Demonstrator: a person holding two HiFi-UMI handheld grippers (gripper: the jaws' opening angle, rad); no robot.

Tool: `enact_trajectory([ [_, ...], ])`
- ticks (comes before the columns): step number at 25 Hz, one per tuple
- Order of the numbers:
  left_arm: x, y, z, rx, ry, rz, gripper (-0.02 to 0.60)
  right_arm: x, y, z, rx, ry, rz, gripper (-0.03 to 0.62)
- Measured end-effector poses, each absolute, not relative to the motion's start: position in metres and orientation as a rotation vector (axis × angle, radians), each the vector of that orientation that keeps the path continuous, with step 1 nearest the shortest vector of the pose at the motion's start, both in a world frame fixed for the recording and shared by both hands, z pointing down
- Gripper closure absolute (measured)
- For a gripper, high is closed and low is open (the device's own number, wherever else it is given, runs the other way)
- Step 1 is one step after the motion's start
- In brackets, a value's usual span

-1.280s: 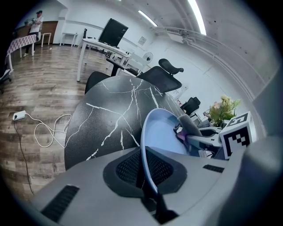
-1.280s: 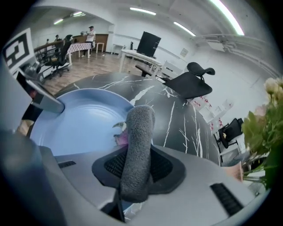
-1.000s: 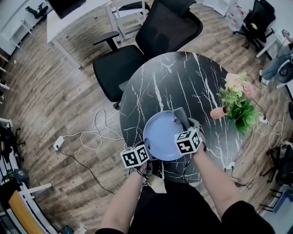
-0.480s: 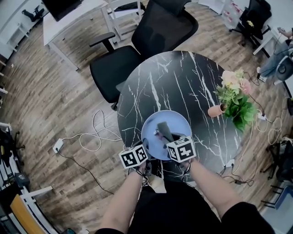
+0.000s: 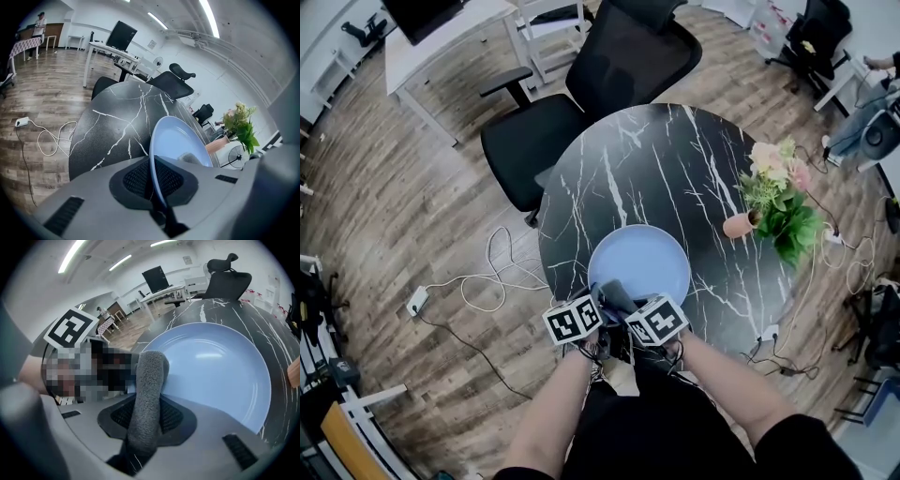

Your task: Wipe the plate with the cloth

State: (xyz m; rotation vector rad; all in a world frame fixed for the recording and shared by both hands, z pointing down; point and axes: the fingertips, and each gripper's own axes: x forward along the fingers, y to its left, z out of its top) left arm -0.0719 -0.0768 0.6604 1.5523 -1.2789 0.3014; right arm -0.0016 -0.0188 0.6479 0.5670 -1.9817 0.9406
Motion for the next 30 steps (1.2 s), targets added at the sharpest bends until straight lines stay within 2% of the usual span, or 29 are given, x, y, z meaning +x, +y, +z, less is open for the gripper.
enact_trajectory([
  [7, -0.072, -0.077, 0.66, 1.557, -1.271, 0.308, 0.548, 0.04, -0.024, 0.647, 0.479, -1.889, 0.599, 0.479],
  [18, -0.072, -0.077, 0.66, 1.577, -1.267, 0.321, 0.548, 0.093, -0.051, 0.654, 0.541, -1.782, 0.343, 0.479],
  [30, -0.072, -0.078, 0.659, 1.596, -1.263, 0.338, 0.546, 0.115, -0.109, 0.65, 0.736, -1.713, 0.145, 0.479],
])
